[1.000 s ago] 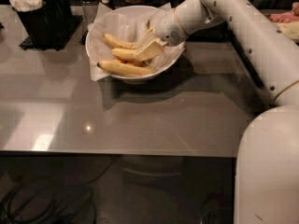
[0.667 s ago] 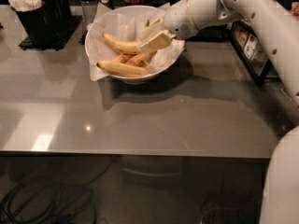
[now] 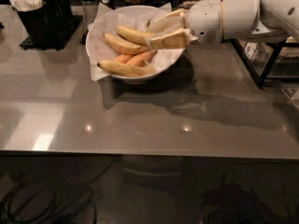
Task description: Pick banana from white bowl
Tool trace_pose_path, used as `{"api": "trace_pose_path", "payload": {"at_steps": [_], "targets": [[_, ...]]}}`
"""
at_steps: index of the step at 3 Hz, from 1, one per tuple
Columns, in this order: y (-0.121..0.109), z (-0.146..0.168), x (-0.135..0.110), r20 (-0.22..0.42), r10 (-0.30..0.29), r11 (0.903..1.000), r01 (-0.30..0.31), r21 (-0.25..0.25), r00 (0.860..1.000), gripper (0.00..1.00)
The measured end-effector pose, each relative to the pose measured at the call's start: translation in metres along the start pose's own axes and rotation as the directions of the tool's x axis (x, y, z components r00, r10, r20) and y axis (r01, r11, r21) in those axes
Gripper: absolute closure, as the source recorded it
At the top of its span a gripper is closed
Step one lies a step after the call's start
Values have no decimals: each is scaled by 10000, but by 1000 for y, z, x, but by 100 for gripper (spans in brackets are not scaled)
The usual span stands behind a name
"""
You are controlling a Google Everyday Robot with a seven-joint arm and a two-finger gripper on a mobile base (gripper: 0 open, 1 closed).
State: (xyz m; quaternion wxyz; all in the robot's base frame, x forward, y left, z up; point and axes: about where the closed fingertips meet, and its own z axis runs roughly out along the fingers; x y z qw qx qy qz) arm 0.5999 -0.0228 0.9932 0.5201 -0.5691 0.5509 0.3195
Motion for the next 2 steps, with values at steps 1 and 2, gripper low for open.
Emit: {"api": "trace_pose_path", "payload": {"at_steps": [1, 2], "targets": [[44, -18, -11, 1148, 407, 9987, -441, 273, 9926, 100], [55, -39, 1, 1154, 749, 9954, -813, 514, 9905, 100]]}}
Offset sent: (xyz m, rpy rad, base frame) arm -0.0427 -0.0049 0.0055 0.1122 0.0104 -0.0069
